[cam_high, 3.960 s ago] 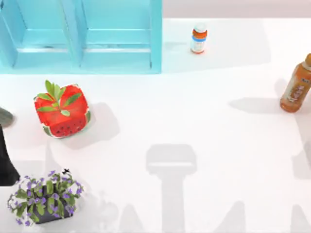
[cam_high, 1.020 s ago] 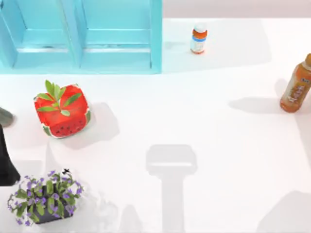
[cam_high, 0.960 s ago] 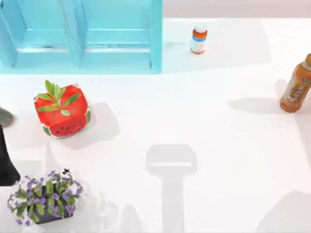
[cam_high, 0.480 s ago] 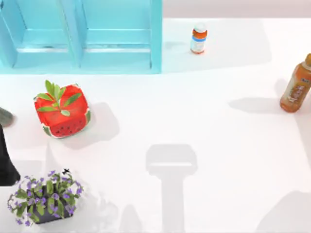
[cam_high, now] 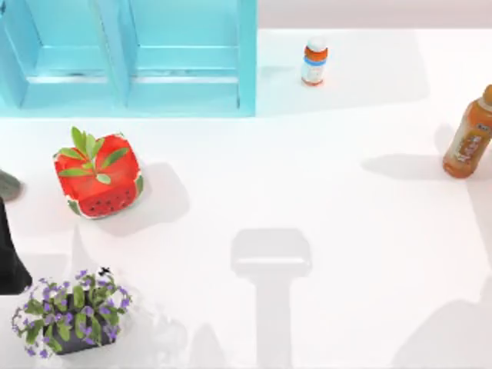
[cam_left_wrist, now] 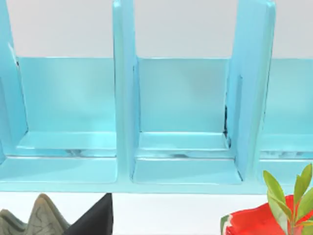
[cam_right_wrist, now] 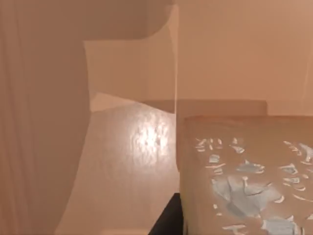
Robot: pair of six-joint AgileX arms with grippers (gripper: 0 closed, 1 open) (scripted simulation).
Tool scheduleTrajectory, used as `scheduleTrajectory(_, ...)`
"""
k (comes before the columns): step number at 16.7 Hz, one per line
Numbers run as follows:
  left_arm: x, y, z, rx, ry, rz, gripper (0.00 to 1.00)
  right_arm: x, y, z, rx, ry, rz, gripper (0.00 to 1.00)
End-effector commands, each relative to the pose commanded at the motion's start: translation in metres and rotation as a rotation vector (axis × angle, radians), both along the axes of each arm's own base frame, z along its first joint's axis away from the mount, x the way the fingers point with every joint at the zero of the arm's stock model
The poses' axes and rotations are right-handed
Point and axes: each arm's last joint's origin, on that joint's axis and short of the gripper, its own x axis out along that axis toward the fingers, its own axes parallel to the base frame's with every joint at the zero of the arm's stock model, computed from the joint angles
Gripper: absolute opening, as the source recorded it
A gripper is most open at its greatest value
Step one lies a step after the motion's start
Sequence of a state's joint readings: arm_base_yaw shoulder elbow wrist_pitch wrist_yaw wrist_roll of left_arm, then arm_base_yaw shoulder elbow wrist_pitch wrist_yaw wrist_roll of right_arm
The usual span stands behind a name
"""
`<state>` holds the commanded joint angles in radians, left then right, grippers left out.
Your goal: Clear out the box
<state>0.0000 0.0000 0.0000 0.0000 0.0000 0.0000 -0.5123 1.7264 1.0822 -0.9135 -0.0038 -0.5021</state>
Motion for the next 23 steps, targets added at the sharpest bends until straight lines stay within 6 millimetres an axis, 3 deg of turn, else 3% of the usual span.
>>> scheduleTrajectory(10, 0.0, 0.0, 0.0, 0.0, 0.0, 0.0, 1.0, -0.004, 0.004, 0.107, 0.008, 0.016, 0.002, 0.0)
scheduleTrajectory(18, 0.0, 0.0, 0.0, 0.0, 0.0, 0.0, 1.0, 0.0, 0.011, 0.108, 0.003, 0.009, -0.004, 0.0)
scheduleTrajectory(21, 0.0, 0.0, 0.0, 0.0, 0.0, 0.0, 1.0, 0.017, 0.039, 0.102, -0.005, -0.002, -0.021, 0.0)
scheduleTrajectory(23, 0.0, 0.0, 0.0, 0.0, 0.0, 0.0, 1.0, 0.031, 0.073, 0.095, -0.008, -0.008, -0.033, 0.0)
